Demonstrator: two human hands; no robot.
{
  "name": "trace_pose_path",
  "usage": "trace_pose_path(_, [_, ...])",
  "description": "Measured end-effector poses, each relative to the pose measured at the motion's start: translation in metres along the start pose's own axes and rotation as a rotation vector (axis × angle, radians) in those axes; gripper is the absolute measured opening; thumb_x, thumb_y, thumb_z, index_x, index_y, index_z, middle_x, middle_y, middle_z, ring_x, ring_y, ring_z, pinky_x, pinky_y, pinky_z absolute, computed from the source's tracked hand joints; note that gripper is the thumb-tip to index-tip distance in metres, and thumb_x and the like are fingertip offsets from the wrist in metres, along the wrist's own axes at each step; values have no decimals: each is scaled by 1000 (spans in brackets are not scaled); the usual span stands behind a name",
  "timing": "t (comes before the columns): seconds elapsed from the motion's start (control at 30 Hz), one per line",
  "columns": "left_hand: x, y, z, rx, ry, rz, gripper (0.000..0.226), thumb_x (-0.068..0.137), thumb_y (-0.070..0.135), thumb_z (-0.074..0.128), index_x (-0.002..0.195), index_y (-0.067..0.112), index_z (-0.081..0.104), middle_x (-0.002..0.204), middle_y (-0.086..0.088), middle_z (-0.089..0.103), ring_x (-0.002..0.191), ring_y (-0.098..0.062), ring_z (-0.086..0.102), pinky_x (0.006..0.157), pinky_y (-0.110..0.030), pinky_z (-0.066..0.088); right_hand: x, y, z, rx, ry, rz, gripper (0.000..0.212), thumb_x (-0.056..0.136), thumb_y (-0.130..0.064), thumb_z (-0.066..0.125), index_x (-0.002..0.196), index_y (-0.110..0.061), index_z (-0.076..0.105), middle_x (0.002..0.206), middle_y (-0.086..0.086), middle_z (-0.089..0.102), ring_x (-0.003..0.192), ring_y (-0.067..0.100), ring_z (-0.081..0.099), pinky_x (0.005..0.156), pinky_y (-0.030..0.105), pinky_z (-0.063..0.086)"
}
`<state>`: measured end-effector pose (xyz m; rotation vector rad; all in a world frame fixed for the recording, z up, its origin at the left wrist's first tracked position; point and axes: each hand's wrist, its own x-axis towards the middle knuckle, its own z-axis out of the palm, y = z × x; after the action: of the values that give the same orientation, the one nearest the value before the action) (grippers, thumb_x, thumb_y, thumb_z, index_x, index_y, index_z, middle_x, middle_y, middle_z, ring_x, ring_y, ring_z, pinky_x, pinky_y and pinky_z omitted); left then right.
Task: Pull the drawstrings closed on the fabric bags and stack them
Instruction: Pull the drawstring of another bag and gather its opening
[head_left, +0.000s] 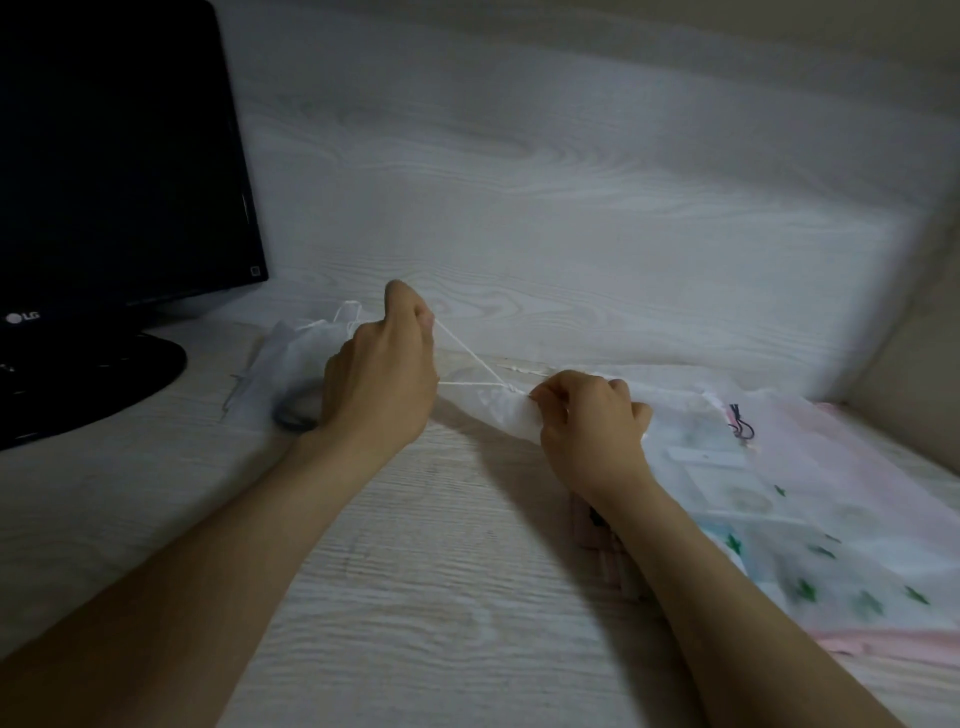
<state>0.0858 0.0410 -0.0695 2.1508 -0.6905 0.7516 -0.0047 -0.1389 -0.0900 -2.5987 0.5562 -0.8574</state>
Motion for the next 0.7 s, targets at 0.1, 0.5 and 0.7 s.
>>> trace_pose_path(0.1, [-1,-2,2,-44,-29,-7,23,107,34,45,88,21,48,69,7,57,63,-17,54,53,-32,37,-2,0,1,13,-6,-15,23,101,-20,52,101,-30,72,103,-11,71,111,25,51,86,37,21])
trace_pose_path(0.5, [-5,-3,-1,172,-441,17,63,100,61,50,68,11,68,59,-2,65,61,-20,63,66,-35,47,-3,-1,8,93,23,-145,13,92,-19,60,88,-27,70,83,-7,73,83,26,69,87,48,50])
trace_pose_path(0.7, [-5,4,-4,-74,-622,-133,42,99,42,47,86,14,75,66,6,76,74,-13,74,100,-44,50,-4,-3,5,185,-4,-143,18,90,-27,56,84,-25,73,81,-7,75,81,19,70,85,45,53])
